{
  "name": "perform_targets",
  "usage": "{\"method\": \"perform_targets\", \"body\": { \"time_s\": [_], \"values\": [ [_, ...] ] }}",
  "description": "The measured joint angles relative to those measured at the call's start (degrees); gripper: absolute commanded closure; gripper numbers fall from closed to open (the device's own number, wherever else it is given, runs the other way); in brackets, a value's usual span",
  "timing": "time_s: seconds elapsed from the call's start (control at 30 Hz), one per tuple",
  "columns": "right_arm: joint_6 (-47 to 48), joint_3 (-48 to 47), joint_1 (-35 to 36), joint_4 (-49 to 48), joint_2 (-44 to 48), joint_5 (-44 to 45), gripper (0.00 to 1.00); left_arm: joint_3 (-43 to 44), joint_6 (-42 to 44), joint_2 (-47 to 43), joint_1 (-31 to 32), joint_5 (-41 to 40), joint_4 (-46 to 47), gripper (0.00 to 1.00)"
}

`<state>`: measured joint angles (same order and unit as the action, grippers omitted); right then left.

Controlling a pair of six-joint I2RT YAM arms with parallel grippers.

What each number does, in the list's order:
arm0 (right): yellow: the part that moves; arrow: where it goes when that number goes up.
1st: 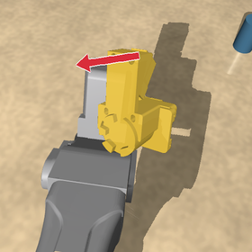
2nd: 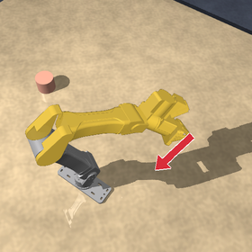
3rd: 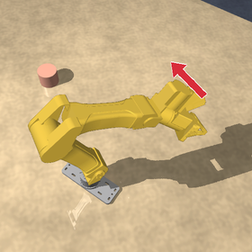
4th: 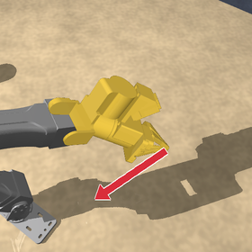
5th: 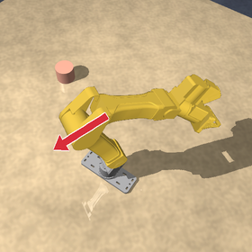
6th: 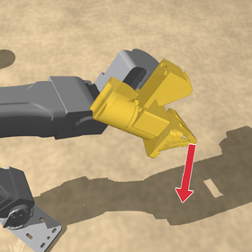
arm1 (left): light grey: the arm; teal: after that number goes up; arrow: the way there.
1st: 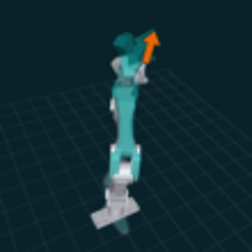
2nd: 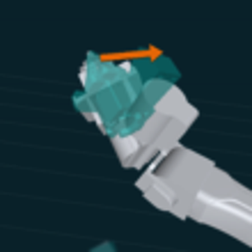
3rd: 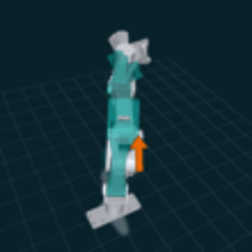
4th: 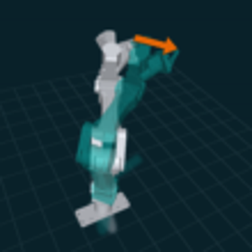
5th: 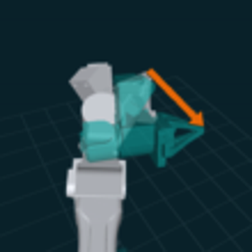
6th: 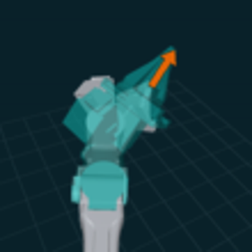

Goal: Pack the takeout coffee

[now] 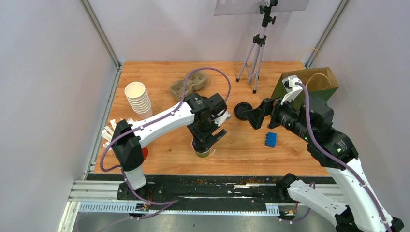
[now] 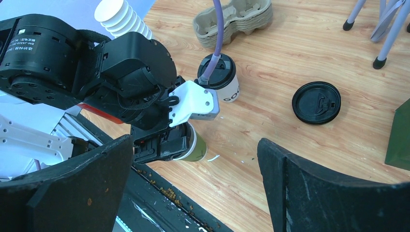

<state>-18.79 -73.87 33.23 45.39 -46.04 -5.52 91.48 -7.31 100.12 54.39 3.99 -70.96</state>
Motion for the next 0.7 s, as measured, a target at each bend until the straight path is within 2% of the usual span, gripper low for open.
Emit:
{"method": "perform_targets", "body": {
  "time_s": [0.27, 0.7],
  "values": [
    [-0.2, 0.0, 0.0, 0.0, 0.0, -0.1, 0.00, 0.0, 0.0, 0.1, 0.0, 0.0, 0.0, 0.00],
    [-0.7, 0.7, 0.0, 0.0, 1.2, -0.3, 0.01, 3.0, 0.0, 0.7, 0.2, -0.2, -0.8, 0.00]
  ]
}}
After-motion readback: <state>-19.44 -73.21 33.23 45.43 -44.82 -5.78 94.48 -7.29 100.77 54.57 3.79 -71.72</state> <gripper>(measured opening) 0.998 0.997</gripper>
